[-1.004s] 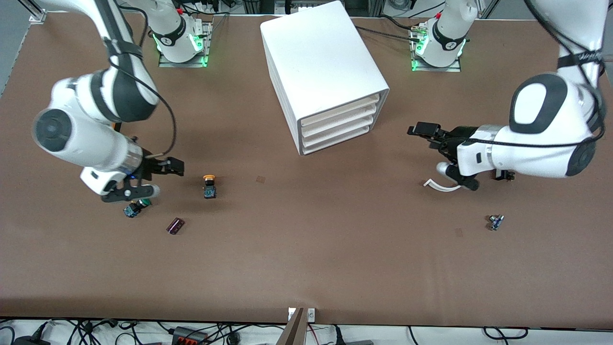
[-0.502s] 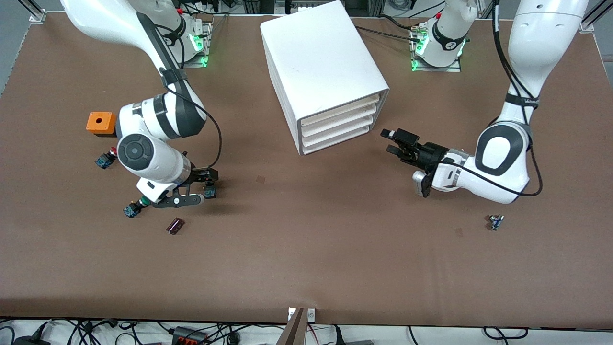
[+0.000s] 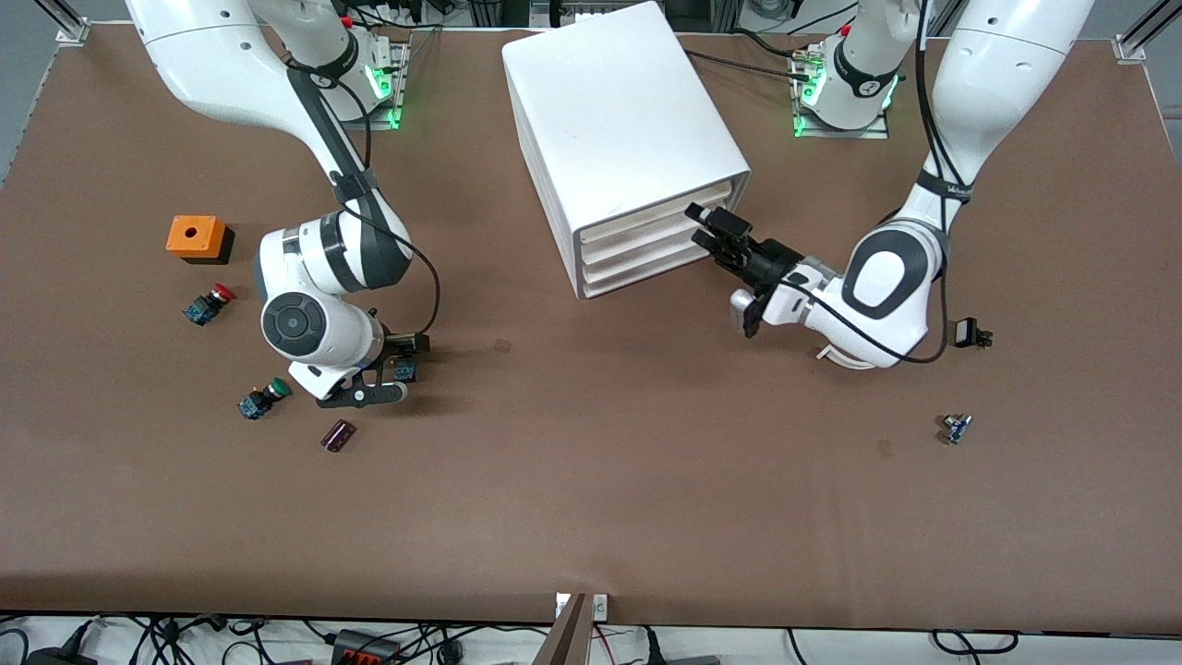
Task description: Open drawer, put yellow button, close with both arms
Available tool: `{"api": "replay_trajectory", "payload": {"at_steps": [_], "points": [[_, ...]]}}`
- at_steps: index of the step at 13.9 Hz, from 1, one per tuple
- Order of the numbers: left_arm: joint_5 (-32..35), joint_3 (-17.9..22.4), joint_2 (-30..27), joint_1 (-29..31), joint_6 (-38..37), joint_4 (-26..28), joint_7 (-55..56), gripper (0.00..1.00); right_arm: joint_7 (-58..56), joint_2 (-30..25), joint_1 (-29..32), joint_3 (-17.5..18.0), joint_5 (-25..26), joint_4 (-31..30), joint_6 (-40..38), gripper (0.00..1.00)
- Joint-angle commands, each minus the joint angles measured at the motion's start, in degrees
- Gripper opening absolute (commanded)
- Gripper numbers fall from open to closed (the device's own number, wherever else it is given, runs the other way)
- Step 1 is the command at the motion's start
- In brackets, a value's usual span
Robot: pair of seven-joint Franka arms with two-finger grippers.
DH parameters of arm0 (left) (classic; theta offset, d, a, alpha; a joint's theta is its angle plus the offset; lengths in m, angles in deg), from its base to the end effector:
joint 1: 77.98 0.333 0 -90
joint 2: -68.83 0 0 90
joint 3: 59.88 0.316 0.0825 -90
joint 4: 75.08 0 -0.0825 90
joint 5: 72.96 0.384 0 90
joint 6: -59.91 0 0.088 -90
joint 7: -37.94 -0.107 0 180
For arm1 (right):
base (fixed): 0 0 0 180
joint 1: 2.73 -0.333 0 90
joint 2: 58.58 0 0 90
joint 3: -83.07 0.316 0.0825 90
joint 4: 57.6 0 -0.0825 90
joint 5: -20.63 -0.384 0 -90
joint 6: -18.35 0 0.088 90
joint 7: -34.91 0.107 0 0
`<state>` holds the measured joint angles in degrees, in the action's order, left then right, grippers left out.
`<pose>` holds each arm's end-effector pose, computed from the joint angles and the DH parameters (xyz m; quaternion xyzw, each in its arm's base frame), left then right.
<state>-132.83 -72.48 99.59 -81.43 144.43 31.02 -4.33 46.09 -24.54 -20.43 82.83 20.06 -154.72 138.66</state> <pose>0.5226 -0.2451 0.2603 0.7348 -0.2225 -0.2524 0.5890 0.6245 0.1972 0.2364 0.9942 0.0519 -0.0923 0.0206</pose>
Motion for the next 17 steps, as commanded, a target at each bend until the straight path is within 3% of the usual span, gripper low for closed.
{"api": "replay_trajectory", "payload": {"at_steps": [1, 2, 4, 5, 10, 12, 14, 17], "points": [[-1.4, -0.6, -1.0, 0.6, 0.6, 4.3, -7.3, 0.74, 0.3, 0.1, -0.1, 0.0, 0.9, -0.2, 1.3, 1.00], [-1.4, -0.7, -1.0, 0.6, 0.6, 4.9, -10.0, 0.67, 0.2, 0.8, -0.1, 0.0, 0.9, -0.2, 2.1, 1.00], [-1.5, -0.7, -1.0, 0.6, 0.5, 5.3, -10.9, 0.65, 0.2, 1.9, -0.1, 0.0, 0.9, -0.2, 2.7, 1.00], [-1.6, -0.8, -1.1, 0.6, 0.5, 5.4, -11.0, 0.59, 0.2, 2.4, -0.1, 0.0, 0.9, -0.1, 3.1, 1.00], [-3.2, -2.2, -1.0, 0.6, 2.3, 6.9, -13.7, 0.22, -0.5, 4.4, 0.0, 0.0, 0.9, 0.0, 4.8, 1.00], [-3.1, -2.2, -0.4, 0.6, 2.4, 7.0, -13.6, 0.09, -0.8, 4.7, 0.0, 0.0, 0.9, 0.0, 4.8, 0.90], [-3.1, -2.1, -0.3, 0.7, 2.4, 6.4, -12.9, 0.03, -0.8, 5.2, 0.0, 0.0, 0.8, 0.1, 4.9, 0.89], [-2.3, -1.2, 1.2, 1.3, 2.4, 2.9, -12.3, 0.03, -0.9, 5.6, -0.1, 0.0, 0.7, 0.3, 5.6, 0.87]]}}
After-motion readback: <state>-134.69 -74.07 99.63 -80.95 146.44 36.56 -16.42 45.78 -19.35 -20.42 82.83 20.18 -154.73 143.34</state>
